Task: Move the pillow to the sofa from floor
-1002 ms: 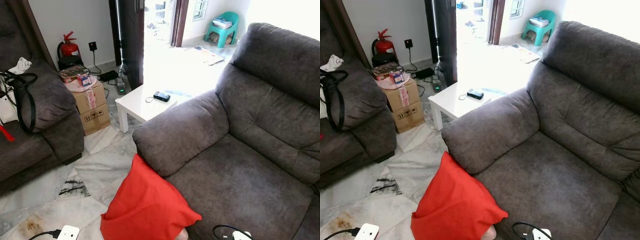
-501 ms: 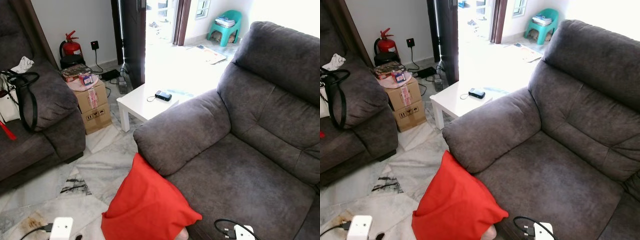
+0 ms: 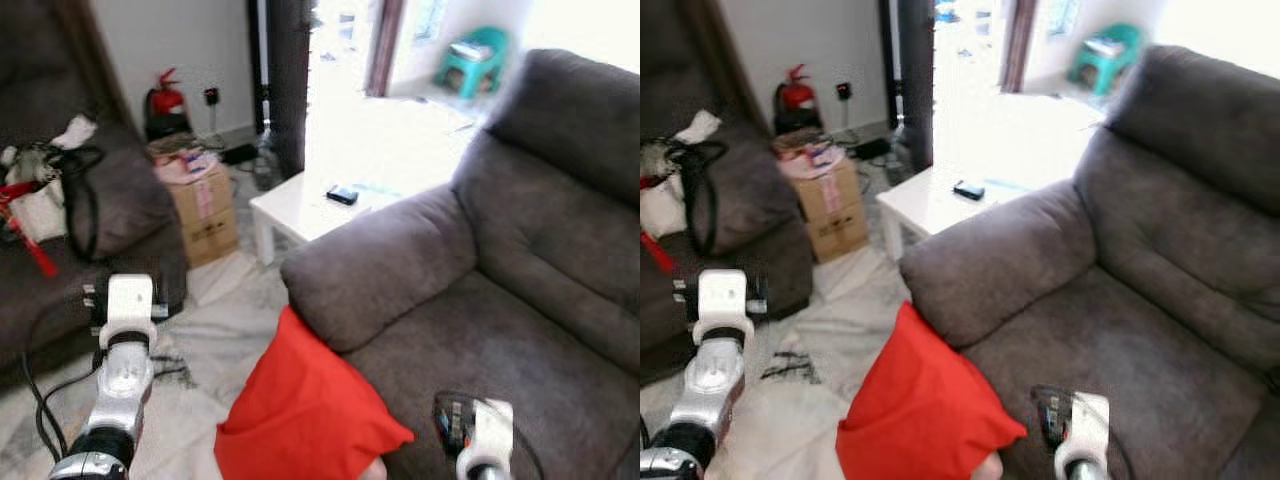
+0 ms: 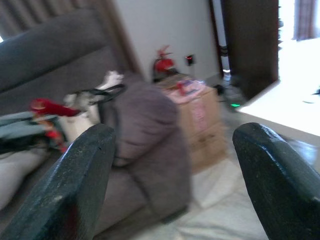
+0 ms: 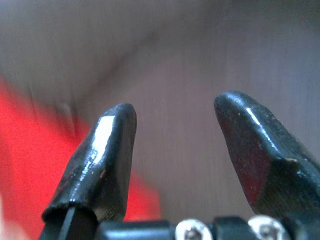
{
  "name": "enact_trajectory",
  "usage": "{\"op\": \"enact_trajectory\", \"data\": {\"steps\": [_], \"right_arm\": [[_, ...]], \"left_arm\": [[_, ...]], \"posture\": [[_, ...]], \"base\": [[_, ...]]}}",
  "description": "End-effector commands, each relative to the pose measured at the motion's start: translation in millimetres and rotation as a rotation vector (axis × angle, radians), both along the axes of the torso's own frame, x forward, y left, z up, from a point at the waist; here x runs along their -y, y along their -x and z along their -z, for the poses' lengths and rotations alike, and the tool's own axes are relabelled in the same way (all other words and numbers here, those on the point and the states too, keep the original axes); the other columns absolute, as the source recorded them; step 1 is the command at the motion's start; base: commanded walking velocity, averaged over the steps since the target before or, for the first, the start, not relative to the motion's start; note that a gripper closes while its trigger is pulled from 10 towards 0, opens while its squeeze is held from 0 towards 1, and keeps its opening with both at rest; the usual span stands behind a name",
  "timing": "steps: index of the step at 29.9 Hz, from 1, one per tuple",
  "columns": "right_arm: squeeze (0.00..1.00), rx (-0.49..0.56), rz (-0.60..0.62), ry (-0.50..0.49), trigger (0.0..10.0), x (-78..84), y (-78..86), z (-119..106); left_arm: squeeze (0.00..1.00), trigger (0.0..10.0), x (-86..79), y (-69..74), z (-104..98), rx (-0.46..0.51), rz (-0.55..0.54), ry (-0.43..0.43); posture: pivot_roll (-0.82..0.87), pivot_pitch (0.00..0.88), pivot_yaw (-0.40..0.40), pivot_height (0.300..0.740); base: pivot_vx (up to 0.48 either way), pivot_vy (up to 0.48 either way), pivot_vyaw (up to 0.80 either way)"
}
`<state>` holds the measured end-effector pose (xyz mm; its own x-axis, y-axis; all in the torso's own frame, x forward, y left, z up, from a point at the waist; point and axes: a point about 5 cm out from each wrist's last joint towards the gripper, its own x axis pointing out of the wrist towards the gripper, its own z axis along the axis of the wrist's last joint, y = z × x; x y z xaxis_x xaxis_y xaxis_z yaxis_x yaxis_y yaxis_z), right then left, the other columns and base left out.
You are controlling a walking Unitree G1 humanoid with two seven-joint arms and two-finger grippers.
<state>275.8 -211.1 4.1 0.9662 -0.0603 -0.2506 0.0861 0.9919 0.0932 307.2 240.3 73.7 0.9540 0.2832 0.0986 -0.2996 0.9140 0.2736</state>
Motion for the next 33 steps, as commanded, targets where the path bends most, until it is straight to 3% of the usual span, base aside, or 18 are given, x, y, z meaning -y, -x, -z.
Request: {"op": "enact_trajectory", "data": {"steps": [1,6,13,25,33], "right_arm": [[0.00,0.148,-0.004,0.021,10.0,1.8,-17.8,-27],[0.00,0.233,0.008,0.032,10.0,3.7,-23.5,-41],[0.00,0.325,0.024,0.044,10.0,8.2,-24.6,-56],[0.00,0.348,0.033,0.075,10.0,13.1,-19.6,-59],[0.00,0.315,-0.010,0.085,10.0,-4.0,-2.5,-46]], "left_arm": [[0.00,10.0,-5.0,4.1,6,-0.033,-0.012,-0.009],[0.00,10.0,4.0,-2.1,-7,0.026,0.040,-0.046],[0.00,10.0,5.5,4.2,-11,0.068,0.040,-0.054],[0.00,10.0,13.2,9.9,-22,0.130,0.075,-0.077],[0.00,10.0,4.5,21.5,-21,0.105,0.076,-0.085]], "posture": [[0.04,0.000,-0.036,0.740],[0.04,0.000,-0.035,0.740],[0.03,0.000,-0.040,0.740],[0.04,0.000,-0.046,0.740],[0.07,0.000,-0.042,0.740]], "base": [[0.000,0.000,0.00],[0.000,0.000,0.00],[0.000,0.000,0.00],[0.000,0.000,0.00],[0.000,0.000,0.00]]}}
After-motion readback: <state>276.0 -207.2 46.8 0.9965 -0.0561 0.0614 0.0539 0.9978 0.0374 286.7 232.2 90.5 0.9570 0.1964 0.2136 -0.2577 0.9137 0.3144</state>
